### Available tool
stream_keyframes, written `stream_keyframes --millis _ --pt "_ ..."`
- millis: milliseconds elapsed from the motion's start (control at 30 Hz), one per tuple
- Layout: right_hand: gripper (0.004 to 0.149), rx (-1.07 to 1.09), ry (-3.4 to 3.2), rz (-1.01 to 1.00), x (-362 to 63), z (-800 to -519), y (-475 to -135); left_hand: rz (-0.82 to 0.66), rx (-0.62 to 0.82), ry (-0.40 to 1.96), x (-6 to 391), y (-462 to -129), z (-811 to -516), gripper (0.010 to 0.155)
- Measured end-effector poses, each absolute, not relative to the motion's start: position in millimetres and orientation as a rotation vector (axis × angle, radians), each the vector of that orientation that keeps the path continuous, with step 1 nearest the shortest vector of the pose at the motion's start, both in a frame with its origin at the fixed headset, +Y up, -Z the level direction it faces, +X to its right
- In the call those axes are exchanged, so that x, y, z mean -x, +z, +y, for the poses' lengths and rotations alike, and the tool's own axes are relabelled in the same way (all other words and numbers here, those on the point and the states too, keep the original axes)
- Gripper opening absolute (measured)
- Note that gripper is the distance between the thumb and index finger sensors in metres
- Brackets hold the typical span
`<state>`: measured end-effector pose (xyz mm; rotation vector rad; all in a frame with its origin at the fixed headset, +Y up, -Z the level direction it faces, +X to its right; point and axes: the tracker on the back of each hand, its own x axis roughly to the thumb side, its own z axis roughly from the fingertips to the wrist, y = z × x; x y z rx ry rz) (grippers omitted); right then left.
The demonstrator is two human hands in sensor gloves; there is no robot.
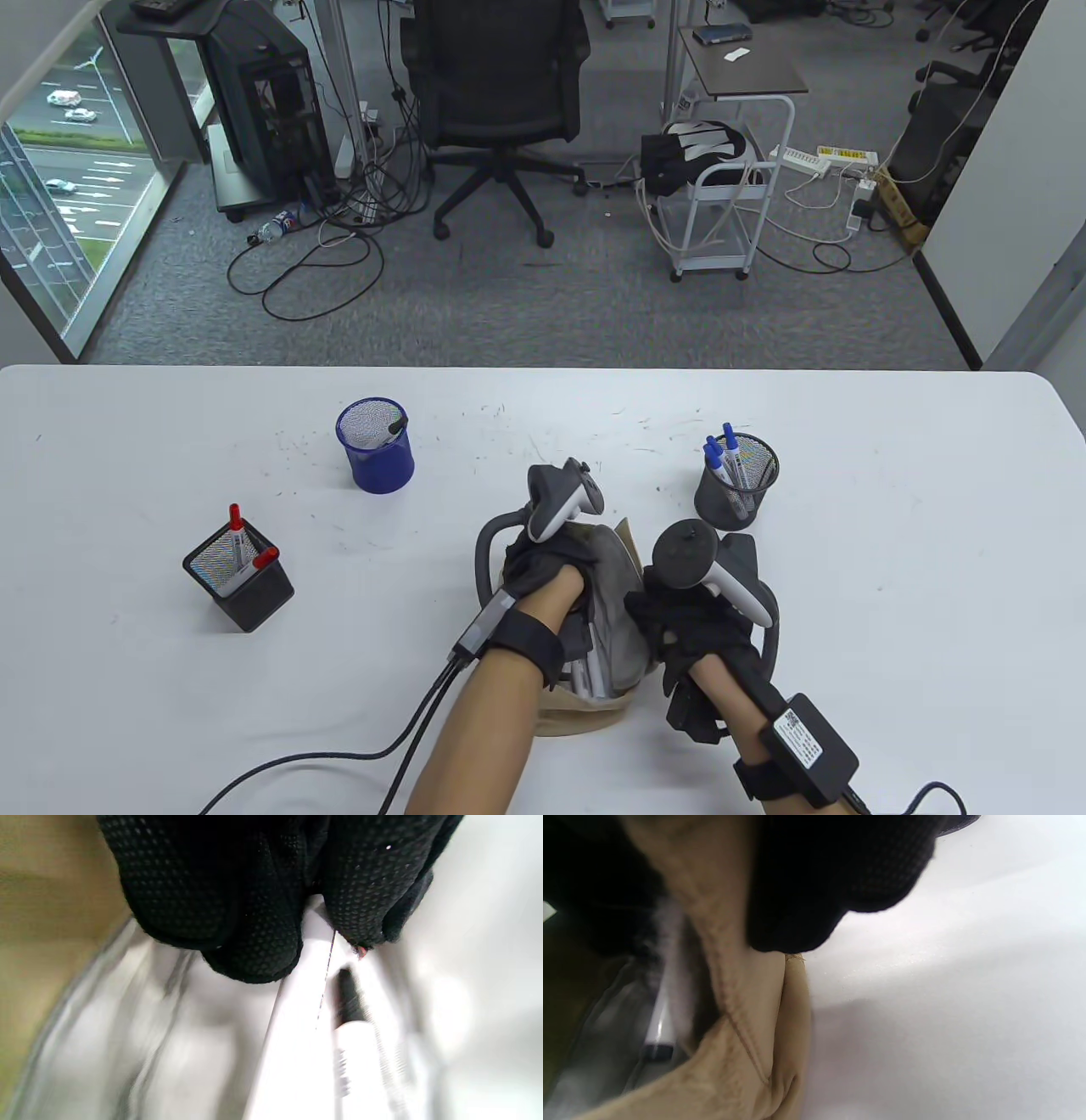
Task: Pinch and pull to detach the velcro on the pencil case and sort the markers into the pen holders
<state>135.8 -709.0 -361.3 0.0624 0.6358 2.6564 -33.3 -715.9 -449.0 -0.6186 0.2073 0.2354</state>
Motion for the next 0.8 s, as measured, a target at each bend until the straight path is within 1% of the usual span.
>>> stream_keyframes --millis 33,67,100,133,167,200,233,267,333,400,500,633,733,800 --pt "0.058 -0.062 2.657 0.635 -136 -709 -361 0.226 0.584 0.305 40 -450 -705 0.065" --pt "0.058 -0.062 2.658 0.634 -136 -709 -361 0.222 0.531 0.383 52 -453 -687 0.063" --pt "0.058 -0.062 2.659 0.633 -136 -709 -361 0.209 0.496 0.428 61 -456 -676 0.060" --pt "0.058 -0.061 2.660 0.633 -136 -709 -361 0.220 0.443 0.489 76 -460 -657 0.057" --pt "0.058 -0.061 2.661 0.632 -136 -709 -361 0.237 0.401 0.528 88 -462 -644 0.055" --pt "0.058 -0.061 2.662 0.632 -136 -709 -361 0.236 0.329 0.580 105 -467 -627 0.053" --pt "0.058 -0.061 2.661 0.632 -135 -709 -361 0.244 0.289 0.601 116 -469 -619 0.050" --pt "0.058 -0.062 2.662 0.632 -135 -709 -361 0.271 0.226 0.621 134 -472 -605 0.048" --pt "0.058 -0.063 2.661 0.632 -135 -709 -361 0.304 0.112 0.634 164 -477 -588 0.047" --pt "0.058 -0.063 2.660 0.634 -135 -709 -361 0.352 0.025 0.643 189 -481 -579 0.048" --pt "0.058 -0.063 2.657 0.637 -135 -709 -361 0.423 -0.073 0.629 223 -490 -579 0.049" --pt "0.058 -0.066 2.663 0.631 -135 -709 -361 0.500 -0.112 0.603 250 -501 -591 0.049" --pt "0.058 -0.066 2.662 0.633 -135 -709 -361 0.502 -0.157 0.579 261 -503 -600 0.048" --pt "0.058 -0.066 2.656 0.637 -135 -709 -361 0.507 -0.151 0.575 265 -503 -605 0.052"
